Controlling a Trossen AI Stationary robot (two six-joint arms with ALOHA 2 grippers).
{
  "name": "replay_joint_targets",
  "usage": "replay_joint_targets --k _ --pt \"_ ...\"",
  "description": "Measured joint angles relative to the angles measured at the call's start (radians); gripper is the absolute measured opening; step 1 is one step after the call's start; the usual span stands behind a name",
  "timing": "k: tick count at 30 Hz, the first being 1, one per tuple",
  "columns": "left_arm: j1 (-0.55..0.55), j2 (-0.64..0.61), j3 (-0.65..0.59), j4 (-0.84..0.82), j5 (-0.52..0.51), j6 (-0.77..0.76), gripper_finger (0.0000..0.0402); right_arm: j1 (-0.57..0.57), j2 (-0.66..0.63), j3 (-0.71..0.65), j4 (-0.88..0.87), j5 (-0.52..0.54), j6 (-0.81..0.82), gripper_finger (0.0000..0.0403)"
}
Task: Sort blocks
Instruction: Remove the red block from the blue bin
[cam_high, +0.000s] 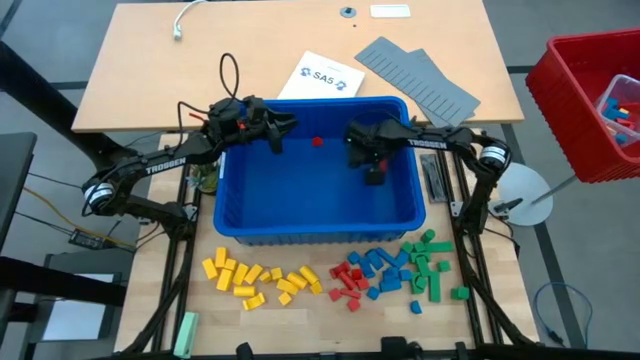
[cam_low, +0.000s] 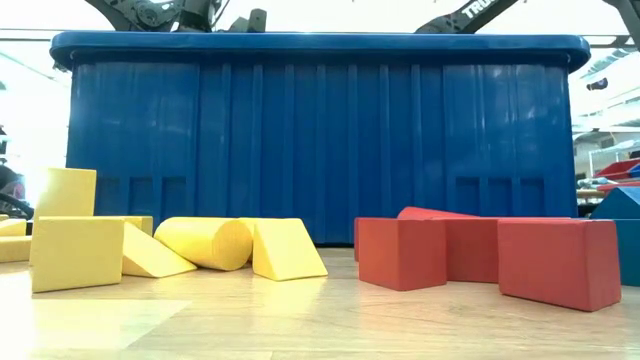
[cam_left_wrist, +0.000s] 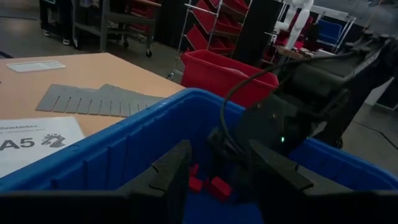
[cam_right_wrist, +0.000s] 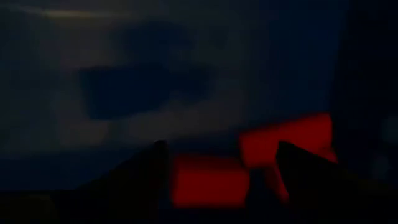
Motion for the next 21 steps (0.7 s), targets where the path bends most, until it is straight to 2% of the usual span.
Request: replay_joint_targets --k 4,8,12,16,21 --pt "0.0 0.0 0.0 0.0 0.0 0.0 0.0163 -0.034 -0.022 0.0 -0.08 0.059 0.02 0.0291" --pt "0.0 0.0 0.0 0.0 0.0 0.0 0.0163 -0.083 -0.013 0.0 -0.11 -0.01 0.022 0.0291" --pt "0.0 0.0 0.0 -0.001 0.0 0.0 0.0163 -0.107 -0.012 0.0 -0.116 0.042 -0.002 0.028" --pt "0.0 0.0 0.0 -0.001 0.0 0.0 0.0163 -0.124 -0.009 -0.001 -0.157 0.018 -0.042 0.0265" --pt "0.0 0.0 0.0 0.0 0.0 0.0 0.0163 -0.121 0.038 -0.005 -0.187 0.041 -0.058 0.0246"
